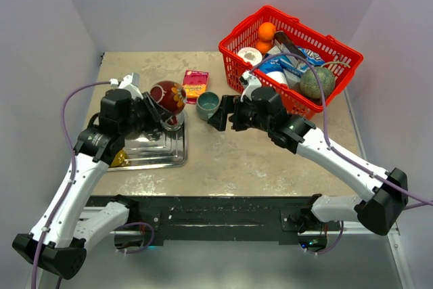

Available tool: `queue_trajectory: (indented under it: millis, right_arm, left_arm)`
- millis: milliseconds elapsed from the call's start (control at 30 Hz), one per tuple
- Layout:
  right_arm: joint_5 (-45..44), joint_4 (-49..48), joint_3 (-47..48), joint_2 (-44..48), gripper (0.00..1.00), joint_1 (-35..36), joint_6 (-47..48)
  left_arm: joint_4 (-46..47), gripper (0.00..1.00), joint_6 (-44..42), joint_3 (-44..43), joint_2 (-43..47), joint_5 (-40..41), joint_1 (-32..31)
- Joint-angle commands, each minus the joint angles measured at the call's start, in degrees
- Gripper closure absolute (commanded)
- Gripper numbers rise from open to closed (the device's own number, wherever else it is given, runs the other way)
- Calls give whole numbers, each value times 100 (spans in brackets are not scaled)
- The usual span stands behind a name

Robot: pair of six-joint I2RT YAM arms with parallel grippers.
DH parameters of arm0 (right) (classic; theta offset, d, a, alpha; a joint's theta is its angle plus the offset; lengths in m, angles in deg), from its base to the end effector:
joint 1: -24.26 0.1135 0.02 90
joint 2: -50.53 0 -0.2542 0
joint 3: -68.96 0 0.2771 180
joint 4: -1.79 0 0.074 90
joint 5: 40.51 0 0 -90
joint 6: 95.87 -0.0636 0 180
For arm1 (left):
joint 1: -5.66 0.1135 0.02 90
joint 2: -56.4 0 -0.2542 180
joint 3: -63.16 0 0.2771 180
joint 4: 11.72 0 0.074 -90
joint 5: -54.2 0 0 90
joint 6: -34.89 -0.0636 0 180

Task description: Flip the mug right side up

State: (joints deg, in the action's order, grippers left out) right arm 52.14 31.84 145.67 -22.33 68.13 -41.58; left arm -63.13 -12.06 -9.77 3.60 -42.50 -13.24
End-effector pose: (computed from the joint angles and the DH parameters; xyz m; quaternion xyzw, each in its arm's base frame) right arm 0.2466 0.2412 0.3143 -0.0726 0.8457 0.3532 0.3934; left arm 0.2282 -0.0860 0.3401 -0.1540 0.8568 -0.2956 0.3934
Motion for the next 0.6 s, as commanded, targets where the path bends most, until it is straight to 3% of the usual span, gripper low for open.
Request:
queue_trajectory:
  millis: [0,200,367,567]
  right_arm:
    - [1271,-997,294,281,4,-55,-200]
    - [2212,-2154,382,360,4,-46,-463]
    - [2740,-2984,461,246,4,-55,-832]
    - [2784,-3537,637,167,5,-55,-1078]
  left_arm:
    - [1795,100,396,-593,243,-866,-35]
    - [4122,100,1011,-576,95,-1771,-35]
    - [4899,100,1434,-611,-143,-2361,-35]
    - [5445,100,1619,-541,-170,-2827,-44]
